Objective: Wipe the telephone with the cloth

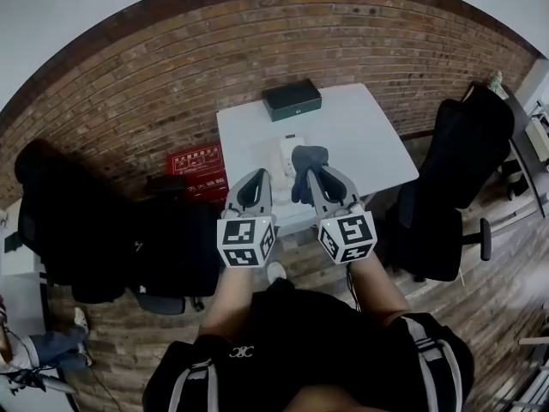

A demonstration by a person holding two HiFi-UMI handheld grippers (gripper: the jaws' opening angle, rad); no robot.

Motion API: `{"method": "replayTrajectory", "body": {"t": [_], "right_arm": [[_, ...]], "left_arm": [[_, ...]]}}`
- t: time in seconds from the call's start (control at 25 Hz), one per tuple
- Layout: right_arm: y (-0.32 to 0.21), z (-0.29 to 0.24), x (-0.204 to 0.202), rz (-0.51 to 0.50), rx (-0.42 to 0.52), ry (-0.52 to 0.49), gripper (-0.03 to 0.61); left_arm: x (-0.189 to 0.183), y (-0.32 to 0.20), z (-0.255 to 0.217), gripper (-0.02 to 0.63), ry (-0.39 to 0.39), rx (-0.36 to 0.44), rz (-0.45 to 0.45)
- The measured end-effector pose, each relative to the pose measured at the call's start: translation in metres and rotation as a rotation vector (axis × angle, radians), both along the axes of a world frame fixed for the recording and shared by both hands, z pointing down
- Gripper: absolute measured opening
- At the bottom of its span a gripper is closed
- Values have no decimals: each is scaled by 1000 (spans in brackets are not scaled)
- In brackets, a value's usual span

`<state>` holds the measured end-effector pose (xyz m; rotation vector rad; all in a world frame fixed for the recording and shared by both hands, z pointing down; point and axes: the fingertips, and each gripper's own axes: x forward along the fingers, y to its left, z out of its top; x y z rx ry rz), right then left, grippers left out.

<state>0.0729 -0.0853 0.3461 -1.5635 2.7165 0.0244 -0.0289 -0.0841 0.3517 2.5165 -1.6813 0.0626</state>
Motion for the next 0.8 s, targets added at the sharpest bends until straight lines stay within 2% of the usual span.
{"method": "replayTrajectory", "body": {"t": [0.2,0.36,0.8], "right_arm": [[-49,0,-11,67,7,-9,26],[-88,6,-28,79,-17,13,26],[-153,32,-66,63,-89,81,26]], "left_arm": [[-18,-47,9,-8,-35,-9,11],[-32,-85,19,-8,-60,-21,27],[-68,-147,47,-8,-10,-100,39]]}}
